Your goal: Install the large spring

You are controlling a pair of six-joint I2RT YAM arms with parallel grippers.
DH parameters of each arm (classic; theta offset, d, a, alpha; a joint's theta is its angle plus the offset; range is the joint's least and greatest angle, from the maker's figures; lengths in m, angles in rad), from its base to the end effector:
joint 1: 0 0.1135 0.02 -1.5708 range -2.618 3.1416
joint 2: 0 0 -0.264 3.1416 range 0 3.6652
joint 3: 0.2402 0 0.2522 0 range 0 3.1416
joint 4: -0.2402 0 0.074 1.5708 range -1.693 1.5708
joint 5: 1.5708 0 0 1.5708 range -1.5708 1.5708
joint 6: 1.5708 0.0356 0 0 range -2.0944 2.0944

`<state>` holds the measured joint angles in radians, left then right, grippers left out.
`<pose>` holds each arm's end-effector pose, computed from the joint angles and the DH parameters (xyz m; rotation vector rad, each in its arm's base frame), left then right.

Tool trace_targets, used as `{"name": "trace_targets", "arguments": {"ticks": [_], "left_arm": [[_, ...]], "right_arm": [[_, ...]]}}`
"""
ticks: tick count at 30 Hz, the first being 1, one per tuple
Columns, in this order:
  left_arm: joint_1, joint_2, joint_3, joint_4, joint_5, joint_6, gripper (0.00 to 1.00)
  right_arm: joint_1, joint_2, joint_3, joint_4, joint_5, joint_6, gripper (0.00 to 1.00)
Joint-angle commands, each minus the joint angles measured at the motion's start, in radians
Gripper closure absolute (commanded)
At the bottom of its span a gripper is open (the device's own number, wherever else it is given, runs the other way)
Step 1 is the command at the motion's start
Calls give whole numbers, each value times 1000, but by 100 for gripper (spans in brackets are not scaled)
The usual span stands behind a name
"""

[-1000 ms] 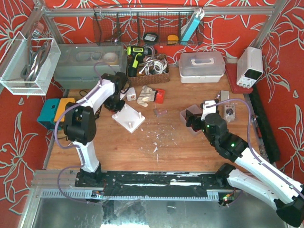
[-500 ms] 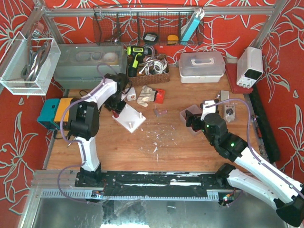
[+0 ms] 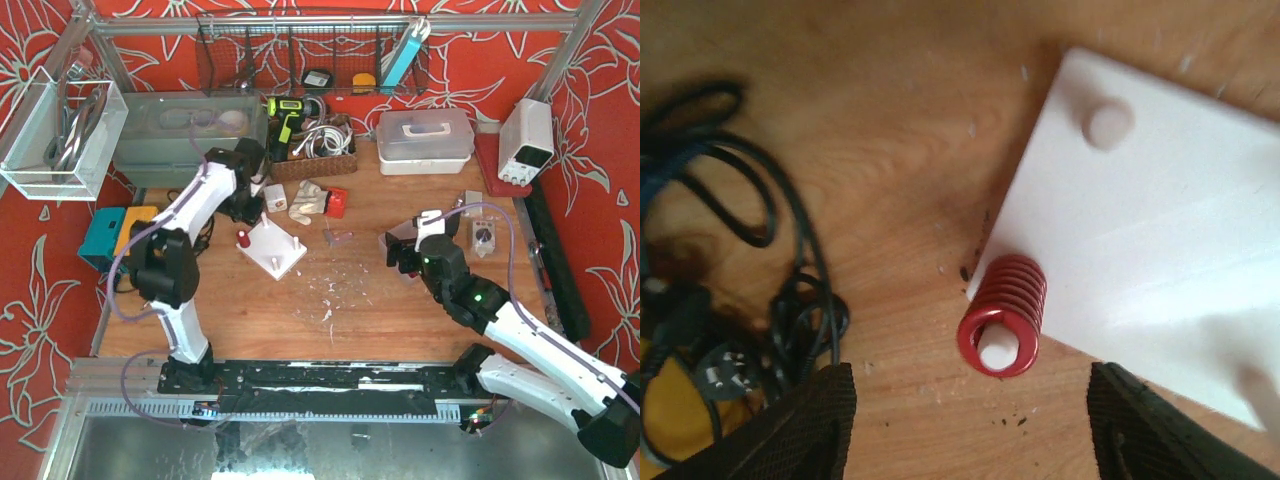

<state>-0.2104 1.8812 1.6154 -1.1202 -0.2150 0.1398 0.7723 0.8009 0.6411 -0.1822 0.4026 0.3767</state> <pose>0.3661 -0.0704 0.2515 0.4823 2.8945 0.3068 0.1445 0.1213 0.2875 -0.1043 1.9014 0.3997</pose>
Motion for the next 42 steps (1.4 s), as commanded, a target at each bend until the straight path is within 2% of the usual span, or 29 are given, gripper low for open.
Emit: {"name": "trace_targets", "arguments": {"ticks": [1, 3, 4, 5, 10, 13, 15, 16, 21, 25, 33, 42], "left_arm": [[-9, -200, -6, 118, -11, 24, 29], [-10, -286, -72, 231, 2, 36, 15], [-10, -333, -113, 295, 13, 34, 3], [-10, -381, -156, 359, 29, 29, 0], [-10, -661, -449, 739, 203, -45, 0], [-8, -822, -620, 959, 317, -115, 0], [-8, -912, -691, 1049, 335, -176, 0], [-9, -951, -721, 1073, 333, -224, 0], [-8, -1092, -812, 1094, 449, -235, 0], [-9, -1183, -921, 1137, 464, -250, 0], [-10, -1205, -955, 1126, 472, -255, 0], [-10, -1209, -961, 1126, 487, -260, 0]], "right_arm": [[-2, 73, 8, 1, 4, 5, 2], [-2, 126, 37, -33, 3, 5, 2], [-3, 163, 54, -52, 5, 2, 3], [-4, 190, 74, -77, 8, 0, 4], [-39, 310, 137, -192, 31, 102, 13], [-85, 362, 145, -209, -26, 206, 23], [-113, 399, 157, -218, -46, 277, 30], [-136, 420, 168, -220, -56, 312, 34], [-226, 528, 221, -229, -112, 481, 45], [-244, 639, 263, -223, -113, 560, 49], [-260, 760, 269, -152, -197, 551, 56], [-260, 824, 245, -93, -277, 457, 57]]}}
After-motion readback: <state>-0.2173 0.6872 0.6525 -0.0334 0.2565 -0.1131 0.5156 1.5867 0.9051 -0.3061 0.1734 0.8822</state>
